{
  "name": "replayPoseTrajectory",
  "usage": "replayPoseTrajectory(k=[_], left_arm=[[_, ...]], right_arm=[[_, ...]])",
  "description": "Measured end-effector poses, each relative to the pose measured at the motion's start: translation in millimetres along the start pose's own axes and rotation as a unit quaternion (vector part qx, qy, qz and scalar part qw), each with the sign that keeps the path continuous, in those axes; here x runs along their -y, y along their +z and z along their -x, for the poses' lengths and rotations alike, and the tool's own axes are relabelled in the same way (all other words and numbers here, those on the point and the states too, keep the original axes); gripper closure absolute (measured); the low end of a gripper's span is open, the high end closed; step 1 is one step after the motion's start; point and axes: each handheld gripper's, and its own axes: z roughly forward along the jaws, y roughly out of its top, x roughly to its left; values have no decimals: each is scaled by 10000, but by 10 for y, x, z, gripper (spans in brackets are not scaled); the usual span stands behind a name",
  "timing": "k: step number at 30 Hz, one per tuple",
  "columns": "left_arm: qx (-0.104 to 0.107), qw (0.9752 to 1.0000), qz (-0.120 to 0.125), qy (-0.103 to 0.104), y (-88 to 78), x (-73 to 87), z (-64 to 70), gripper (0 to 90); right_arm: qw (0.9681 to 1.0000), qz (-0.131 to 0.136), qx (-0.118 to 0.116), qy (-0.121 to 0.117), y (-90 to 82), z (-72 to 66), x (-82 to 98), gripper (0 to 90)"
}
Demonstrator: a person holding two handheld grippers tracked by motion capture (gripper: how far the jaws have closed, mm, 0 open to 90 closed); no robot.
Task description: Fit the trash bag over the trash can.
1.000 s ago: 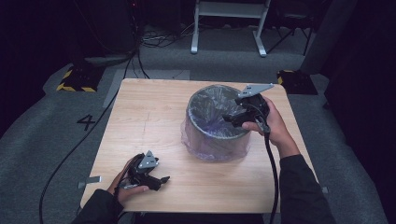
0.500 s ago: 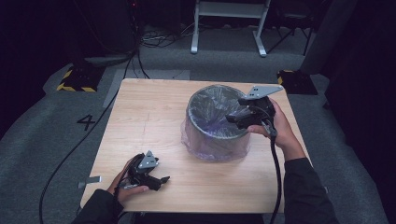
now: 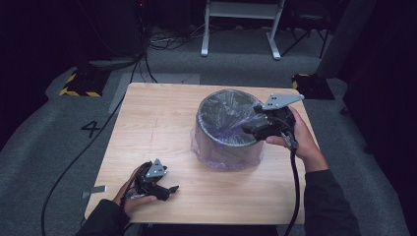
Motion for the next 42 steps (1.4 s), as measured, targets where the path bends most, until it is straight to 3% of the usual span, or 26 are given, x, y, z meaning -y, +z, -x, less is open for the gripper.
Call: replayPoseTrajectory(k=[6, 19, 42], left_arm=[[-1, 10000, -1, 2, 0, 0, 0, 148], [-1, 10000, 0, 0, 0, 0, 0, 148], [-3, 10000, 1, 0, 0, 0, 1, 148]], right_arm=[[10000, 22, -14, 7, -45, -21, 47, 200], [9997, 54, -24, -216, -199, -176, 84, 197], [9986, 133, 356, -358, -499, -328, 439, 185]])
